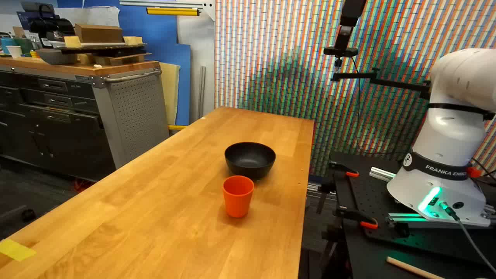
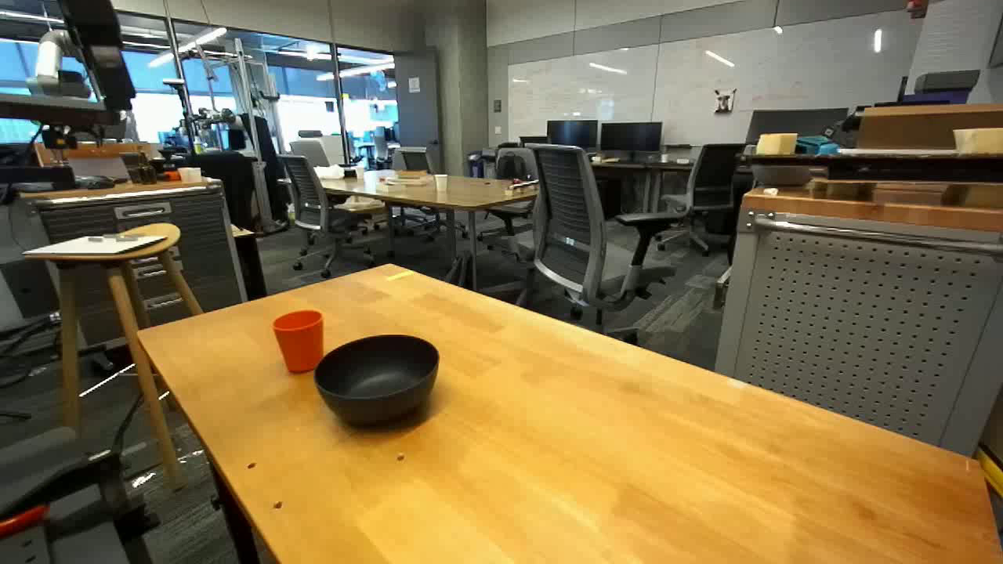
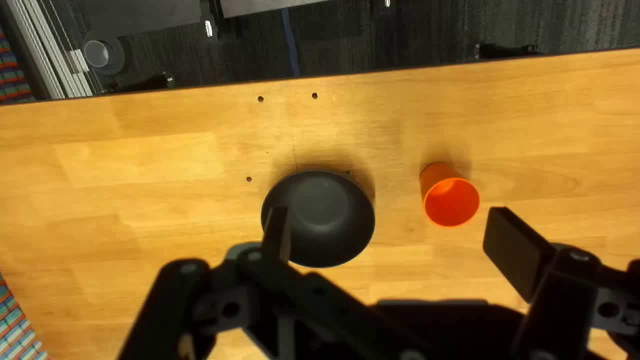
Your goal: Pick up the orange cup from the table and put it in the black bowl.
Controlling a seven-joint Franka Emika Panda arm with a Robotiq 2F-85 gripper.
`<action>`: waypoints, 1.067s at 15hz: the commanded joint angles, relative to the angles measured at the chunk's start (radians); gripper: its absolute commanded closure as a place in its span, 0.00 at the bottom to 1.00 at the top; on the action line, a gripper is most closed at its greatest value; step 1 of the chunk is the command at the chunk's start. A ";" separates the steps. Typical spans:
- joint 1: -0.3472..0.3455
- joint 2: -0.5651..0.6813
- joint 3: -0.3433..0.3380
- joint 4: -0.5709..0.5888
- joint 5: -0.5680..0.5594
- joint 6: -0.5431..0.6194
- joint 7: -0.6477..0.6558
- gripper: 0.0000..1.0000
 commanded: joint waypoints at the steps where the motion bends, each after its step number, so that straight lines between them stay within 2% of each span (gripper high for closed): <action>1: 0.003 0.001 -0.003 0.005 -0.002 -0.001 0.002 0.00; 4: 0.003 -0.003 -0.002 0.013 -0.002 -0.001 0.002 0.00; 7: -0.001 0.104 0.038 -0.013 0.020 0.099 0.045 0.00; 12: 0.032 0.410 0.125 -0.035 0.058 0.363 0.108 0.00; 13: 0.010 0.473 0.167 -0.030 0.065 0.417 0.112 0.00; 14: 0.003 0.536 0.188 -0.020 0.045 0.476 0.136 0.00; 15: 0.029 0.605 0.173 -0.011 0.004 0.531 0.174 0.00; 16: 0.025 0.661 0.182 -0.001 -0.026 0.580 0.203 0.00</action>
